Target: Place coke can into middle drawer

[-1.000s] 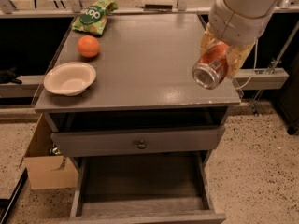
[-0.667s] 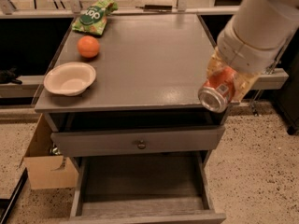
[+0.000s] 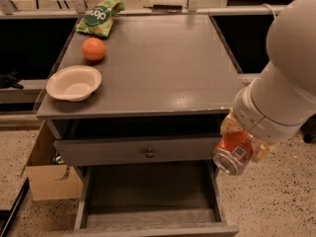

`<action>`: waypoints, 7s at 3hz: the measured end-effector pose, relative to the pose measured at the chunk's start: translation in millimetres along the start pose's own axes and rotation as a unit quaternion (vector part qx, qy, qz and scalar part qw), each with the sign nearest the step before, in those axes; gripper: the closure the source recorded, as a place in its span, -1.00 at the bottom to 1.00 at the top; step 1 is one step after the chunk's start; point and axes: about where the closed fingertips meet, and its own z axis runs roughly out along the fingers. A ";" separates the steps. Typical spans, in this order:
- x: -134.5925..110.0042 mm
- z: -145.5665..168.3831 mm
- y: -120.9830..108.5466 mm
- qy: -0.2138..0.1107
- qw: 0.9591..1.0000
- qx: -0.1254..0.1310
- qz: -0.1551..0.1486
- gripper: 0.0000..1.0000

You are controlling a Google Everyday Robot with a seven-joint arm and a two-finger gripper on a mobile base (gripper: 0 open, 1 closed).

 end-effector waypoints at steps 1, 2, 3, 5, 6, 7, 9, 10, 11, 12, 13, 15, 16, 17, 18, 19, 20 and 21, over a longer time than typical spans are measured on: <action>0.0 0.0 0.0 0.000 1.000 0.000 0.000 1.00; 1.1 18.2 -36.3 -0.020 1.000 0.002 -0.020 1.00; -15.7 80.6 -105.8 -0.076 0.994 -0.023 -0.072 1.00; -29.1 87.5 -129.7 -0.077 0.992 -0.029 -0.096 1.00; -39.9 81.2 -124.2 -0.066 0.993 -0.029 -0.099 1.00; -82.9 90.9 -84.9 -0.080 0.994 -0.013 -0.079 1.00; -116.2 96.3 -36.0 -0.073 0.995 -0.023 -0.060 1.00; -106.2 103.5 -59.1 -0.074 0.994 -0.019 -0.080 1.00; -89.0 132.6 -87.5 -0.098 0.991 -0.024 -0.093 1.00; -79.0 179.7 -78.1 -0.144 0.986 -0.040 -0.076 1.00; -77.5 200.7 -50.6 -0.163 0.984 -0.050 -0.054 1.00; -76.9 201.7 -60.9 -0.167 0.983 -0.045 -0.069 1.00; -89.3 229.0 -38.1 -0.199 0.977 -0.050 -0.054 1.00; -109.9 255.8 -1.3 -0.232 0.971 -0.052 -0.027 1.00; -110.4 258.7 2.6 -0.237 0.970 -0.048 -0.022 1.00; -105.4 259.2 -7.9 -0.257 0.966 -0.014 -0.016 1.00; -101.1 254.4 -18.2 -0.318 0.945 0.073 0.002 1.00; -99.9 254.6 -13.0 -0.310 0.948 0.073 -0.012 1.00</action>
Offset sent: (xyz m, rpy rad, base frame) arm 0.1407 0.1187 -0.0405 0.0804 0.1181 0.2246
